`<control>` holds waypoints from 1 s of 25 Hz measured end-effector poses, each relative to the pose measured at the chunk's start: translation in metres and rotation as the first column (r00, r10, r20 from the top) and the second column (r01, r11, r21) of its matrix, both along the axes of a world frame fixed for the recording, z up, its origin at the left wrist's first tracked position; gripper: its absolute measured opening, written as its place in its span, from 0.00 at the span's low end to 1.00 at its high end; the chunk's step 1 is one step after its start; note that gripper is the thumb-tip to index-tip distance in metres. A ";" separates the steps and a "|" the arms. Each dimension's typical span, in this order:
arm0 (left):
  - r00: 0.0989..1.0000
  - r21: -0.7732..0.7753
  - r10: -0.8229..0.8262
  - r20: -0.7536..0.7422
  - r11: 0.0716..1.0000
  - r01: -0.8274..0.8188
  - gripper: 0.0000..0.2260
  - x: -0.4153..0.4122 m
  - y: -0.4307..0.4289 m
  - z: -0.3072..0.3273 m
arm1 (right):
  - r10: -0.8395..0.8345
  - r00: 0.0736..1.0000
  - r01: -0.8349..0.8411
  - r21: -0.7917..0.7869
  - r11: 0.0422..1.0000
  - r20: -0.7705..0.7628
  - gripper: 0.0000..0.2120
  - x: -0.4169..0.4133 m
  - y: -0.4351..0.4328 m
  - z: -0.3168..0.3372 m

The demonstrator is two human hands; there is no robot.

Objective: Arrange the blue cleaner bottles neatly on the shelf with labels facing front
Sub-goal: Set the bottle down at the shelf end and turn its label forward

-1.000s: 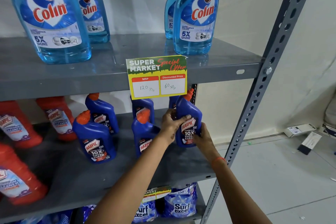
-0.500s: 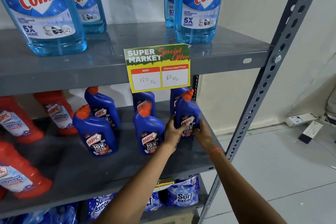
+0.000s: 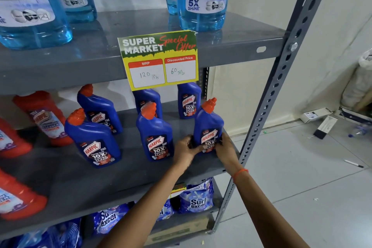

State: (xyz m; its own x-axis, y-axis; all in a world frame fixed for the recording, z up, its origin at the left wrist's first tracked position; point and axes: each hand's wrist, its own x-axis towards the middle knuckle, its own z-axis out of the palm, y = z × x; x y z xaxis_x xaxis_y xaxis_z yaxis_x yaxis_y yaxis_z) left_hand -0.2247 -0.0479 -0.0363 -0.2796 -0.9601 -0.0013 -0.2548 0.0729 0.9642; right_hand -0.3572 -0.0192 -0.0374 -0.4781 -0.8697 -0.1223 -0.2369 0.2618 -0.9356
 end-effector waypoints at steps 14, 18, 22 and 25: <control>0.992 -0.083 -0.051 0.111 0.995 0.061 0.14 0.005 0.035 -0.010 | -0.182 0.957 0.194 -0.032 0.981 0.227 0.21 0.015 0.044 0.010; 0.993 -0.092 -0.022 0.116 0.995 0.033 0.14 0.005 0.036 -0.015 | -0.200 0.942 0.214 -0.024 0.976 0.268 0.19 0.019 0.047 0.015; 0.992 -0.038 -0.006 0.123 0.999 0.010 0.18 0.003 0.040 -0.012 | -0.252 0.916 0.279 -0.045 0.959 0.311 0.20 0.023 0.043 0.008; 0.995 0.024 -0.030 0.096 0.999 0.028 0.24 0.003 0.050 -0.002 | -0.291 0.868 0.373 -0.141 0.917 0.403 0.24 0.040 0.051 0.010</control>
State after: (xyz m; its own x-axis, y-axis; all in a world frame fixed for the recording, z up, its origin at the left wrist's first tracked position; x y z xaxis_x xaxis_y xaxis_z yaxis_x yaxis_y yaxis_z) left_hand -0.2217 0.0022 -0.0387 -0.3051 -0.9510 -0.0510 -0.3449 0.0604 0.9367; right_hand -0.3169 0.0315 -0.0275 -0.6991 -0.6918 -0.1808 0.1998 0.0539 -0.9784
